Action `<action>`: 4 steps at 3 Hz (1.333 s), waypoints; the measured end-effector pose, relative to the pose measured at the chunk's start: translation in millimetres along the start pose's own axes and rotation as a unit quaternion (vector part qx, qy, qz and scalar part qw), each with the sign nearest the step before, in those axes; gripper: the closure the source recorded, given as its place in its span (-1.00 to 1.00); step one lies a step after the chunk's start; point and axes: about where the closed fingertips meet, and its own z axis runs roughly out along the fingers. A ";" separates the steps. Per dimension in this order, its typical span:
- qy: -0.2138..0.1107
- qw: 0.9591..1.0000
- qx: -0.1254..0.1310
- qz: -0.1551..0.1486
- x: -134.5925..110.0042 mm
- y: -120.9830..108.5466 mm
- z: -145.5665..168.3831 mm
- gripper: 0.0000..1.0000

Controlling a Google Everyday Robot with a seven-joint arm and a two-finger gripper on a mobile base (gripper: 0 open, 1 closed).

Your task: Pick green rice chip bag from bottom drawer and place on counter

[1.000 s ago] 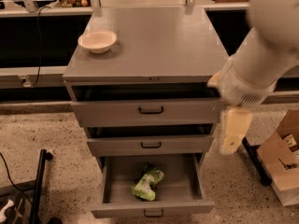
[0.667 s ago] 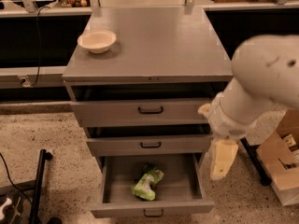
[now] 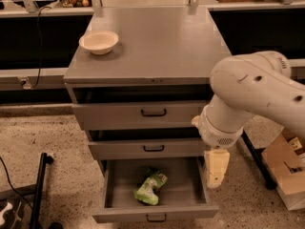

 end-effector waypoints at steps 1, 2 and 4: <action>-0.016 0.997 -0.053 -0.046 -7.0 10.7 60.7 -1.00; -0.085 0.989 -0.077 -0.098 -16.5 30.5 131.7 -1.00; -0.089 0.985 -0.084 -0.123 -12.8 35.8 153.6 -1.00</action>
Offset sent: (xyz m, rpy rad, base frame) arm -0.0346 0.0463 -0.2186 0.3414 0.1428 0.4028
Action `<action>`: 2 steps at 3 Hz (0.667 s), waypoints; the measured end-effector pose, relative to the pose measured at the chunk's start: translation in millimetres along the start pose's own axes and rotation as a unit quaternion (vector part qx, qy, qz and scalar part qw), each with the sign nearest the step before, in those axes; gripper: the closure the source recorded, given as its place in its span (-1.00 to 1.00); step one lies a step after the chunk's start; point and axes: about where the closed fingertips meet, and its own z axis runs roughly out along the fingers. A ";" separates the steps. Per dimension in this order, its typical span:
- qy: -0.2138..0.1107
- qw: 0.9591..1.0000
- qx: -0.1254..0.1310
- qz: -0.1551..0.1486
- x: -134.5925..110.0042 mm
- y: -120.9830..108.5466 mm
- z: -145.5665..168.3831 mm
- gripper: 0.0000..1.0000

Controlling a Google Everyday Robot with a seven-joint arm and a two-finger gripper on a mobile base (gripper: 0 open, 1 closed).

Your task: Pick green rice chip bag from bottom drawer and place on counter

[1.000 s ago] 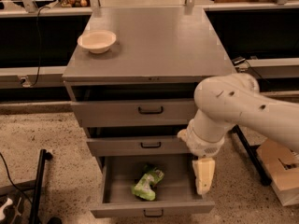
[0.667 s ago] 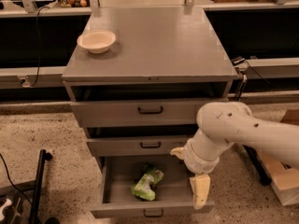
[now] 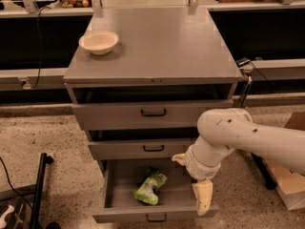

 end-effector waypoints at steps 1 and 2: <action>0.039 0.999 0.019 -0.004 3.0 -11.2 24.1 -1.00; 0.056 0.993 0.084 -0.055 -0.8 -54.4 39.3 -1.00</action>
Offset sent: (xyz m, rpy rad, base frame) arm 0.1060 0.0650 -0.0480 -0.0058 -0.4741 0.2218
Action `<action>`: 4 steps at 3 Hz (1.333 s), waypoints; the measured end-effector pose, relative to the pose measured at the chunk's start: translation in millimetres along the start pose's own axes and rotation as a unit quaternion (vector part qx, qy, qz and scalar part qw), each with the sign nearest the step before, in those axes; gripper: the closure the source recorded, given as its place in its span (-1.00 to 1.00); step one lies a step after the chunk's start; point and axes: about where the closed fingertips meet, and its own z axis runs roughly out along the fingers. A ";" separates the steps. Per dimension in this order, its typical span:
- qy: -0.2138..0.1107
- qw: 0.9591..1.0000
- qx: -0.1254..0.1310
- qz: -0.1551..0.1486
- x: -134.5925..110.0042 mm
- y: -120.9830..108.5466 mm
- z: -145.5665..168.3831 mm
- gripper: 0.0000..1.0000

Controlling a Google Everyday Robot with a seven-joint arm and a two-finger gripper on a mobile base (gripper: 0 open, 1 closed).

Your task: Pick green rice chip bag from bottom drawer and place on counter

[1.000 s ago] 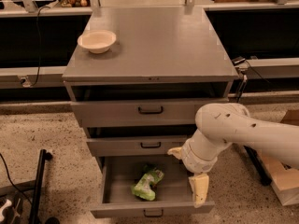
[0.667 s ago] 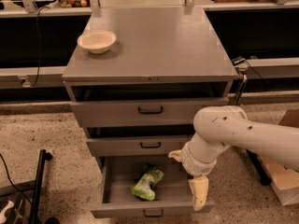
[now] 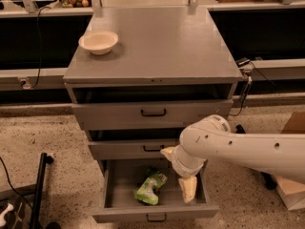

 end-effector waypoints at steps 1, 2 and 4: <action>0.003 1.000 0.029 -0.010 1.6 -14.5 -0.3 -1.00; 0.018 1.000 0.006 -0.013 2.7 -13.7 8.0 -1.00; 0.042 0.995 -0.042 -0.076 49.6 -37.9 88.8 -1.00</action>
Offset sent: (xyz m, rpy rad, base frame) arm 0.0214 0.0079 -0.0151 -0.1035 -0.0120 0.0446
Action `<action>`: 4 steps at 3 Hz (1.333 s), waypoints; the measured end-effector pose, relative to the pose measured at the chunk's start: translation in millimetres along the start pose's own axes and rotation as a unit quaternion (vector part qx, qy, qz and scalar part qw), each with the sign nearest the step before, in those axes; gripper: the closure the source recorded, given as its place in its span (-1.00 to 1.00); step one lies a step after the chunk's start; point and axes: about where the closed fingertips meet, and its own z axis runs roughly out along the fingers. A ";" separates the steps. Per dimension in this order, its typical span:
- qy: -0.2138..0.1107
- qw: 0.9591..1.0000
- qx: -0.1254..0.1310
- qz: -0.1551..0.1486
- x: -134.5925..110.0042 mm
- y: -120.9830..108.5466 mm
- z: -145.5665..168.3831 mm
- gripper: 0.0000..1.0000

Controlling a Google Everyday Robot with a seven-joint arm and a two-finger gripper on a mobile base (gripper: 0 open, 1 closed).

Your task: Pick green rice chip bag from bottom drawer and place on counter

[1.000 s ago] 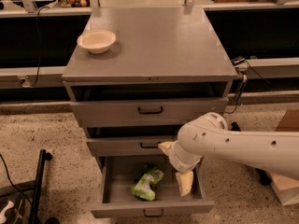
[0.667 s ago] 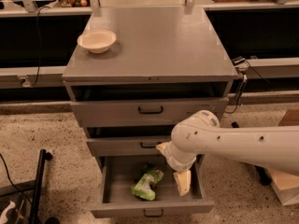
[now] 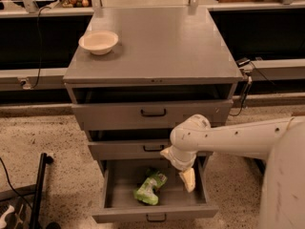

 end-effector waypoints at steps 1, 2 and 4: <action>-0.010 0.999 -0.010 -0.047 -4.0 5.4 14.0 -1.00; -0.011 0.999 -0.001 -0.050 -5.6 -3.4 23.2 -1.00; -0.031 0.982 0.108 -0.154 -31.0 -34.6 77.6 -1.00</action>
Offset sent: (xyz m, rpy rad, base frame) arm 0.0099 0.0181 -0.0396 0.0285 -0.0060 0.1006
